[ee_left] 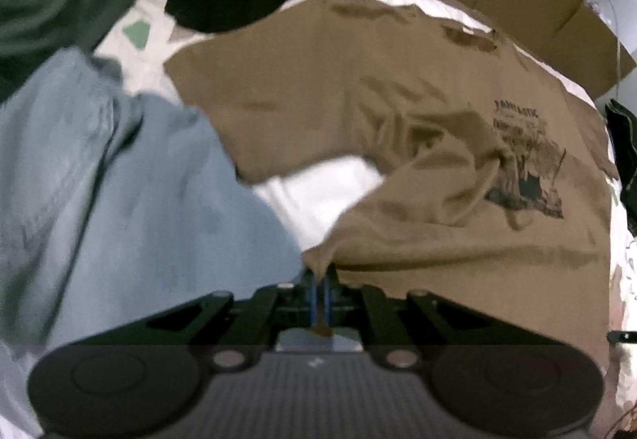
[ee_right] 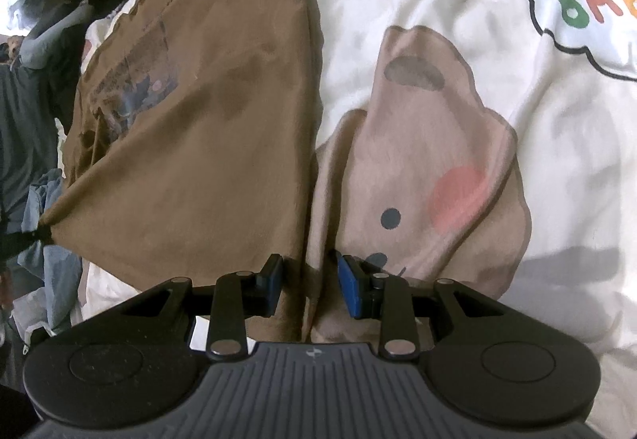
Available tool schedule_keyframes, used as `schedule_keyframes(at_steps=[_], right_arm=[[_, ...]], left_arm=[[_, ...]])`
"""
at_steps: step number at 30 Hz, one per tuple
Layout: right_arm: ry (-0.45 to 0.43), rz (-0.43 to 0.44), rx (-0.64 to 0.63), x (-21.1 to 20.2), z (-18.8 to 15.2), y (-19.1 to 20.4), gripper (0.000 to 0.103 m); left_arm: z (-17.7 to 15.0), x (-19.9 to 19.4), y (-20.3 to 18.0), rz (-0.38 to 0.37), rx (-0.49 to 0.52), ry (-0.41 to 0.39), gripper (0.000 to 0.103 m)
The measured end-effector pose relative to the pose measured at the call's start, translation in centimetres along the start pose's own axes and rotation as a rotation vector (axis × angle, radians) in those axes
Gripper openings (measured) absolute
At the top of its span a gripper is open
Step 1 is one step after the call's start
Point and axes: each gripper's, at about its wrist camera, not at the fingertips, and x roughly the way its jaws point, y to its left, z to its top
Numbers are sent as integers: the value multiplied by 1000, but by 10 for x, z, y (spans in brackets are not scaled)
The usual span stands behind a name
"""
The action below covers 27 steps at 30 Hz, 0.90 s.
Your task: Fold clothes
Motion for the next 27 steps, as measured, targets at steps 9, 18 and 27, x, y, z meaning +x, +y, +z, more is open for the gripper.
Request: schedule_keyframes(at_steps=[9, 18, 27], right_arm=[[37, 39, 19, 14, -1, -1, 39], [95, 93, 41, 29, -9, 0, 38], [133, 104, -26, 21, -10, 18, 3]], left_arm=[[22, 12, -9, 26, 28, -4, 4], [15, 11, -5, 16, 11, 15, 4], [-14, -8, 0, -52, -91, 49, 4]])
